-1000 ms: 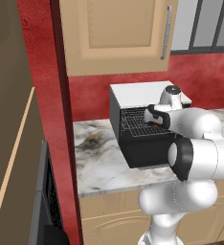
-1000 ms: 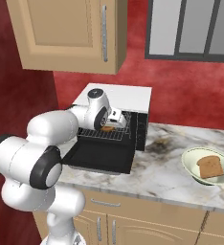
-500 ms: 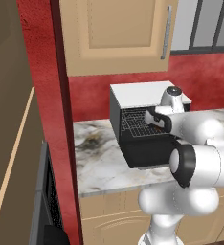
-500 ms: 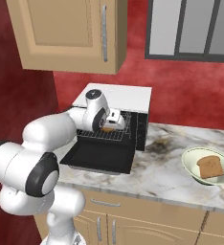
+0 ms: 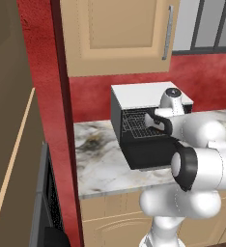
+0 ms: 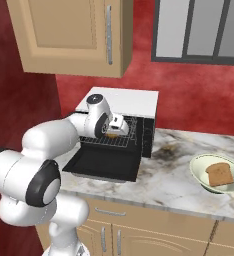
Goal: Pick up the heated bread from the toaster oven and place it in the bowl. Then move the bread bowl to the dining counter.
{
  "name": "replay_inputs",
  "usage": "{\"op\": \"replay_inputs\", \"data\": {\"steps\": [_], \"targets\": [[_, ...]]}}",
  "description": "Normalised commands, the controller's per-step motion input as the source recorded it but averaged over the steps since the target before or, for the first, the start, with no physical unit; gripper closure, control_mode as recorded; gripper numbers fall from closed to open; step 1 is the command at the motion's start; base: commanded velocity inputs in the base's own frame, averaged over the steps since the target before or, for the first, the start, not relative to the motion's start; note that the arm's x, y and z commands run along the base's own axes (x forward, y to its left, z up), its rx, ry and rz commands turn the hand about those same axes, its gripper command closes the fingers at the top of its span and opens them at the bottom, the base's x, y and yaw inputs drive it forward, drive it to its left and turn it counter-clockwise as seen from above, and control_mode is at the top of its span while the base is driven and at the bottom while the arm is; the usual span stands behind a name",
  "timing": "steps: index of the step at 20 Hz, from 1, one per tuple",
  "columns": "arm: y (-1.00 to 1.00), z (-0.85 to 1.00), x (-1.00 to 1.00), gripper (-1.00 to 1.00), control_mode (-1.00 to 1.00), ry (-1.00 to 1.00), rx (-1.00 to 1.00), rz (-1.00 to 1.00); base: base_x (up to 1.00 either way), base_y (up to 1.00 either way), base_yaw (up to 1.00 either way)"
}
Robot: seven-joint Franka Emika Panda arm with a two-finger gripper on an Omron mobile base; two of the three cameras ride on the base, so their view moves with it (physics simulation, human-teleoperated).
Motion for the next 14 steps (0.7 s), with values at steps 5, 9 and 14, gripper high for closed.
{"op": "replay_inputs", "data": {"steps": [5, 9, 14], "targets": [[0.11, -0.01, 0.00, -1.00, -1.00, 0.00, 0.00, 0.00, 0.00, 0.00, 0.00], [0.00, -0.04, 0.06, -1.00, -1.00, 0.00, 0.00, 0.00, 0.00, 0.00, 0.00], [0.00, -0.03, 0.12, -1.00, -1.00, 0.00, 0.00, 0.00, 0.00, 0.00, 0.00]]}}
